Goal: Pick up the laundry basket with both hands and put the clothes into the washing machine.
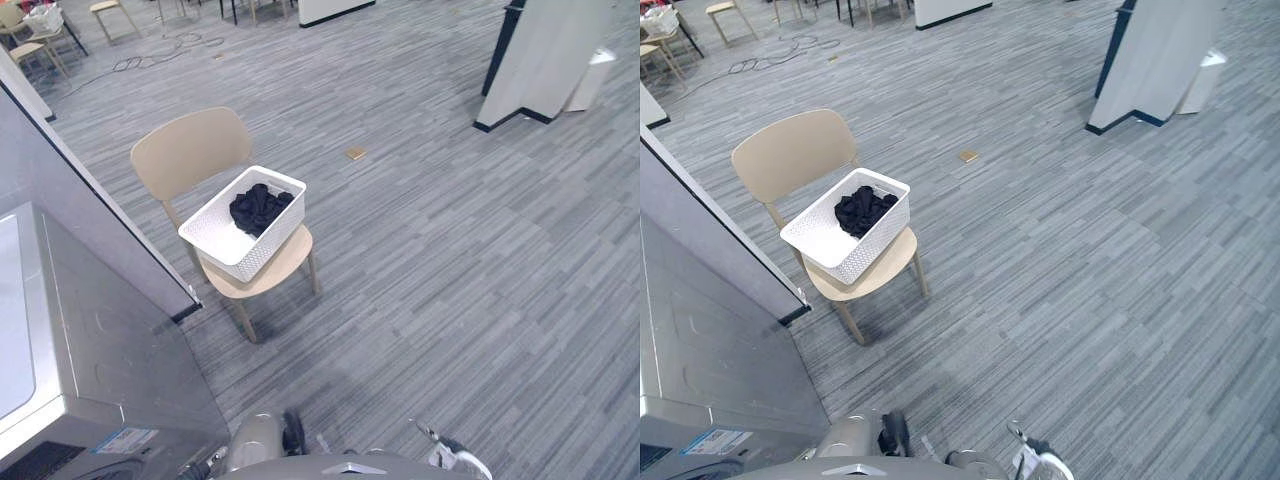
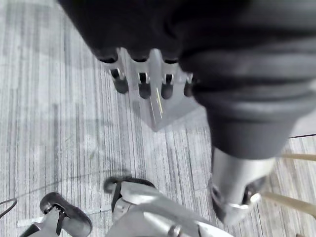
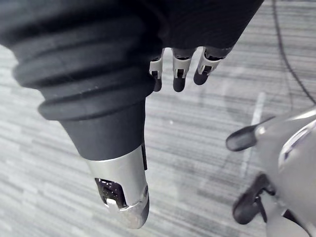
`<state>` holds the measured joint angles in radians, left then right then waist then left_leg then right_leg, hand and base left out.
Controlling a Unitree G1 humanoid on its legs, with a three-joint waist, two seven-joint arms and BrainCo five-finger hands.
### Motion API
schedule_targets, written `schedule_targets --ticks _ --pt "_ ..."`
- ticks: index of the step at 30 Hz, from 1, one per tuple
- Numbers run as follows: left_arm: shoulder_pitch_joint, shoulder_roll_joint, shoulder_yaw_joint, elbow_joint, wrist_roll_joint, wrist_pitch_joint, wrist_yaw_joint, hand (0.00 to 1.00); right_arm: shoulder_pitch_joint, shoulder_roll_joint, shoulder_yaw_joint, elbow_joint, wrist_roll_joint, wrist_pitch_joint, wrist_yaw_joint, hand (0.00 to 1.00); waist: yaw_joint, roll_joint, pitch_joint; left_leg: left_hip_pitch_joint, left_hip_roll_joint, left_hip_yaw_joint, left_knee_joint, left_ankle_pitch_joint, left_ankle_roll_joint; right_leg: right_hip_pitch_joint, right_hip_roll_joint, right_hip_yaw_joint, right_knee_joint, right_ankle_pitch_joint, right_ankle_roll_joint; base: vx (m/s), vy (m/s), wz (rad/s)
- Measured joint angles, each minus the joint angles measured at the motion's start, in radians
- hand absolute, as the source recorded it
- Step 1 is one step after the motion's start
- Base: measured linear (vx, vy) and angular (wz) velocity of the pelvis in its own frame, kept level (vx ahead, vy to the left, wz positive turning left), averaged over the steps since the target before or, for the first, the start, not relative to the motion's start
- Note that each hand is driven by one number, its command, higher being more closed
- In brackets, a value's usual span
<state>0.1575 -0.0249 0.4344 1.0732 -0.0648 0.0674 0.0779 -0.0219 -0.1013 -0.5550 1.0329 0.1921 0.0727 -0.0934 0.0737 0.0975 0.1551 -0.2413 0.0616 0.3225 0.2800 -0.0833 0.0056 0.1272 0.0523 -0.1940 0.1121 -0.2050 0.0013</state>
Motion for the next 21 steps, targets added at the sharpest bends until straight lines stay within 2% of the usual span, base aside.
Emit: schedule_targets --ticks 1,2,3,4,5,6,7,8,9,10,11,13,15,16,17,18,20,21 --pt "0.003 -0.003 0.006 0.003 0.0 0.001 0.0 0.0 -0.008 -0.001 0.003 0.0 -0.003 -0.001 0.0 0.0 0.01 0.0 -0.001 0.003 -0.007 -0.009 -0.013 0.035 0.016 0.005 0.0 0.014 0.0 -0.011 0.004 0.43 0.083 -0.4" --pt "0.003 -0.01 0.045 0.006 0.0 0.004 0.0 0.0 -0.025 0.004 0.013 -0.005 -0.004 -0.001 0.001 0.0 0.02 -0.009 -0.003 0.012 -0.031 -0.022 -0.019 0.075 0.089 0.01 -0.014 0.038 0.02 -0.048 0.017 0.32 0.078 -0.37" --pt "0.002 -0.006 0.068 0.006 0.0 0.006 0.001 0.0 -0.034 0.013 0.024 -0.013 -0.004 -0.003 0.002 0.0 0.022 -0.025 -0.008 0.017 -0.048 -0.019 -0.012 0.059 0.102 0.008 -0.034 0.049 0.044 -0.074 0.025 0.45 0.068 -0.31" --pt "0.013 -0.004 0.084 0.007 0.0 0.008 0.002 0.0 -0.013 0.02 0.04 -0.031 -0.004 -0.004 0.005 0.0 0.028 -0.044 -0.028 0.041 -0.076 -0.002 -0.01 0.007 0.096 -0.014 -0.073 0.059 0.141 -0.119 0.052 0.48 0.05 -0.2" --pt "0.005 0.008 0.078 0.02 0.0 0.01 0.003 0.0 -0.015 0.024 0.04 -0.032 -0.004 -0.006 0.019 0.0 0.029 -0.058 -0.027 0.067 -0.091 0.004 -0.016 -0.028 0.091 -0.107 -0.097 0.087 0.373 -0.14 0.101 0.48 0.052 -0.18" --pt "-0.001 0.012 0.071 0.019 -0.001 0.012 0.003 0.0 -0.013 0.03 0.039 -0.034 -0.004 -0.007 0.023 0.0 0.028 -0.052 -0.03 0.089 -0.096 0.006 -0.021 -0.038 0.083 -0.173 -0.112 0.105 0.533 -0.118 0.135 0.45 0.07 0.0" --pt "-0.014 0.016 0.065 0.01 -0.001 0.013 0.004 0.0 0.008 0.051 0.039 -0.039 -0.004 -0.007 0.027 0.0 0.021 -0.072 -0.019 0.149 -0.108 0.0 -0.02 -0.053 0.086 -0.274 -0.144 0.126 0.816 -0.037 0.187 0.45 0.042 0.31" --pt "-0.022 0.022 0.064 -0.004 -0.003 0.012 0.005 0.0 0.031 0.065 0.04 -0.039 -0.004 -0.004 0.028 0.0 0.011 -0.087 -0.012 0.199 -0.116 -0.027 -0.018 -0.072 0.089 -0.307 -0.159 0.126 0.961 -0.003 0.195 0.56 -0.008 0.72" --pt "-0.038 0.029 0.061 -0.02 -0.003 0.012 0.005 0.0 0.069 0.077 0.039 -0.038 -0.004 -0.003 0.028 0.0 0.001 -0.098 -0.015 0.257 -0.119 -0.073 -0.023 -0.081 0.083 -0.34 -0.171 0.123 1.058 0.002 0.194 0.48 -0.058 0.9" --pt "-0.049 0.032 0.051 -0.031 -0.005 0.012 0.006 0.0 0.09 0.083 0.02 -0.041 0.002 -0.003 0.029 0.0 -0.01 -0.096 -0.014 0.28 -0.119 -0.105 -0.028 -0.081 0.083 -0.355 -0.178 0.118 1.072 -0.001 0.187 0.45 -0.105 1.23" --pt "-0.075 0.037 0.026 -0.043 -0.011 0.008 0.005 0.0 0.114 0.079 -0.018 -0.044 -0.004 -0.004 0.027 0.0 -0.026 -0.11 -0.023 0.315 -0.116 -0.168 -0.042 -0.081 0.083 -0.383 -0.209 0.099 1.055 -0.007 0.175 0.41 -0.137 1.35" --pt "-0.142 0.026 0.013 -0.049 -0.012 0.007 0.006 0.0 0.158 0.077 -0.083 -0.043 -0.004 -0.004 0.024 0.0 -0.026 -0.115 -0.025 0.348 -0.1 -0.251 -0.057 -0.093 0.063 -0.429 -0.253 0.103 0.946 -0.023 0.137 0.36 -0.172 1.32" --pt "-0.196 -0.003 -0.024 -0.081 -0.013 -0.005 0.005 0.0 0.215 0.097 -0.13 -0.035 -0.004 0.003 0.023 0.0 -0.043 -0.11 -0.025 0.358 -0.062 -0.365 -0.054 -0.128 0.021 -0.439 -0.275 0.18 0.631 -0.004 0.109 0.31 -0.263 1.36" --pt "-0.205 -0.01 -0.033 -0.081 -0.013 -0.008 0.005 0.0 0.226 0.104 -0.137 -0.034 -0.004 0.006 0.023 0.0 -0.046 -0.111 -0.025 0.358 -0.052 -0.386 -0.051 -0.144 0.009 -0.432 -0.275 0.22 0.535 0.01 0.102 0.27 -0.344 1.17" --pt "-0.209 -0.017 -0.045 -0.081 -0.013 -0.011 0.005 0.0 0.242 0.118 -0.136 -0.033 -0.004 0.02 0.024 0.0 -0.045 -0.117 -0.028 0.353 -0.04 -0.424 -0.037 -0.167 -0.018 -0.406 -0.281 0.304 0.351 0.054 0.088 0.23 -0.411 0.95" --pt "-0.2 -0.026 -0.044 -0.081 -0.013 -0.012 0.006 0.0 0.26 0.132 -0.132 -0.026 -0.004 0.023 0.024 0.0 -0.047 -0.122 -0.032 0.356 -0.022 -0.463 -0.019 -0.202 -0.049 -0.382 -0.284 0.375 0.233 0.098 0.092 0.23 -0.446 0.87" --pt "-0.174 -0.026 -0.043 -0.082 -0.013 -0.012 0.006 0.0 0.274 0.143 -0.114 0.004 -0.003 0.033 0.025 0.0 -0.047 -0.138 -0.05 0.36 0.006 -0.502 0.008 -0.251 -0.098 -0.365 -0.285 0.401 0.206 0.124 0.128 0.28 -0.576 0.73" --pt "-0.157 -0.019 -0.036 -0.087 -0.012 -0.011 0.004 0.0 0.281 0.158 -0.116 0.01 -0.002 0.042 0.026 0.0 -0.048 -0.16 -0.07 0.368 0.034 -0.535 0.013 -0.287 -0.133 -0.353 -0.285 0.383 0.226 0.155 0.244 0.36 -0.796 0.9"
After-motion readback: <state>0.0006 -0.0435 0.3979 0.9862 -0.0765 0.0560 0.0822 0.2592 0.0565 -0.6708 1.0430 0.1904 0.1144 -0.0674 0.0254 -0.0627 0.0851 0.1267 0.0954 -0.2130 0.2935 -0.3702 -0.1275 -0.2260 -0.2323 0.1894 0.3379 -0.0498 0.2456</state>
